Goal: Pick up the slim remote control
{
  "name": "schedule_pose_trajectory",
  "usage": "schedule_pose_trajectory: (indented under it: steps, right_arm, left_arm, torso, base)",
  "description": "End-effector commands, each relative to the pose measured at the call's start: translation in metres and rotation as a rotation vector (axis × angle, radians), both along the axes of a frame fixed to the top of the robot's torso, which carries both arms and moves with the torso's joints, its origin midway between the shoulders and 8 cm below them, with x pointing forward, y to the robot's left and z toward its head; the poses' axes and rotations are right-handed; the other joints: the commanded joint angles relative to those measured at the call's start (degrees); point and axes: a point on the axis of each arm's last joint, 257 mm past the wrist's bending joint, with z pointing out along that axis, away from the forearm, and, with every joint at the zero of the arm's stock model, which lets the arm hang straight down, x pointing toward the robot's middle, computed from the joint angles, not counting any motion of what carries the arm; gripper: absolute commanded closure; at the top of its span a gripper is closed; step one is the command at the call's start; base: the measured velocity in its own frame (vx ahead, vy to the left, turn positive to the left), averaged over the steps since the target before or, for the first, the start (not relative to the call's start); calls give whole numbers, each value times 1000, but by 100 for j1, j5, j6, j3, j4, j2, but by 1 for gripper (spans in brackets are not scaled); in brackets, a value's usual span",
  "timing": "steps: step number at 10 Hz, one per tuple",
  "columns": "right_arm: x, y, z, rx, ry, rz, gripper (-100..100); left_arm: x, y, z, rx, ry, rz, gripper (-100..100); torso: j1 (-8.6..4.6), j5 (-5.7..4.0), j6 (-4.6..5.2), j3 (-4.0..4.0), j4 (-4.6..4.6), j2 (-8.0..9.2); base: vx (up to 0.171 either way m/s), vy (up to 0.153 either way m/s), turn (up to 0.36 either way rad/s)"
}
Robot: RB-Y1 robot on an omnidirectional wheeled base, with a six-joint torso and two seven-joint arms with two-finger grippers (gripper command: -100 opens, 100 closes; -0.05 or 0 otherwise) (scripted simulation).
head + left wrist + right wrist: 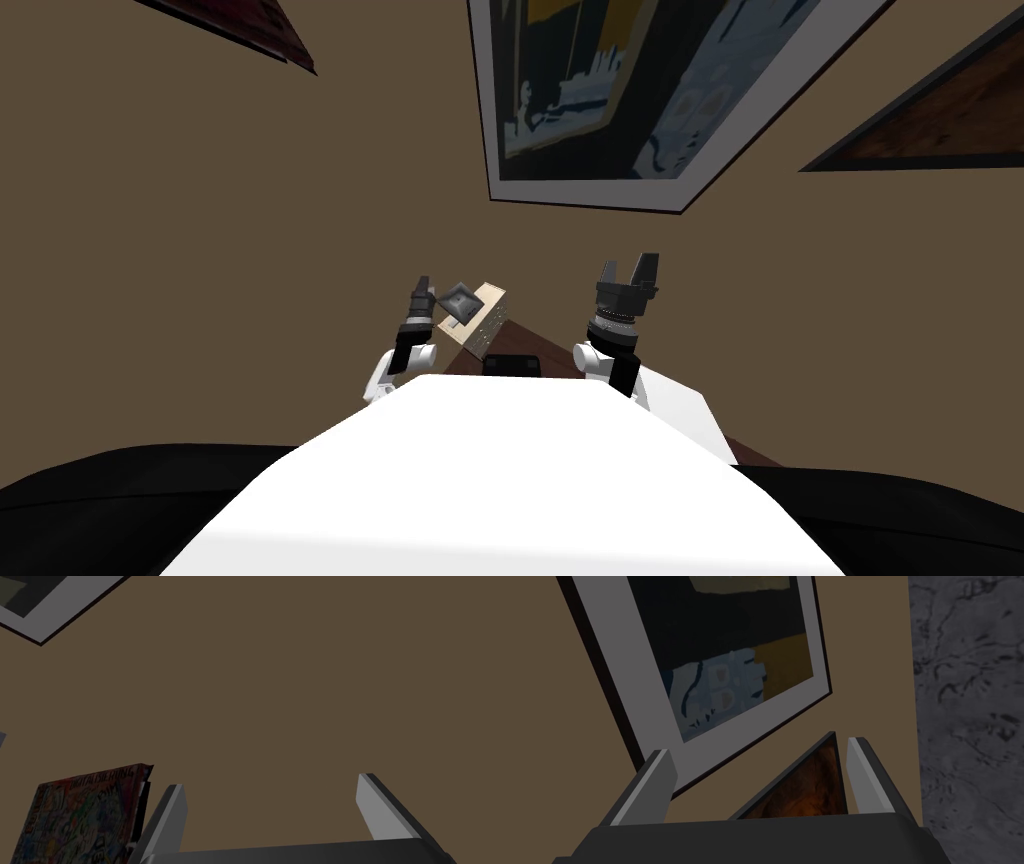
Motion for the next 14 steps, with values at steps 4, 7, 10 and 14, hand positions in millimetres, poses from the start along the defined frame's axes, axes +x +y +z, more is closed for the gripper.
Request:
schedule_pose_trajectory:
  steps: [4,7,10,14]
  right_arm:
    - [0,0,0,0,0,0,0]
    - [0,0,0,0,0,0,0]
    - [0,0,0,0,0,0,0]
    - [0,0,0,0,0,0,0]
  left_arm:
    - [7,35,-28,3,110,60,-100]
    - [9,85,-63,-5,231,144,-100]
    - [5,118,-95,-25,318,202,-100]
    - [-9,178,-140,-75,455,314,-100]
  torso:
    - [1,-1,1,-2,0,-4]
    - [0,-1,2,-1,0,-3]
    - [-3,-2,0,-1,0,-3]
    - [-4,-2,1,-3,-1,-6]
  base:
    - [-11,-20,25]
    - [-13,-27,33]
    - [-10,-30,27]
    - [-5,-32,20]
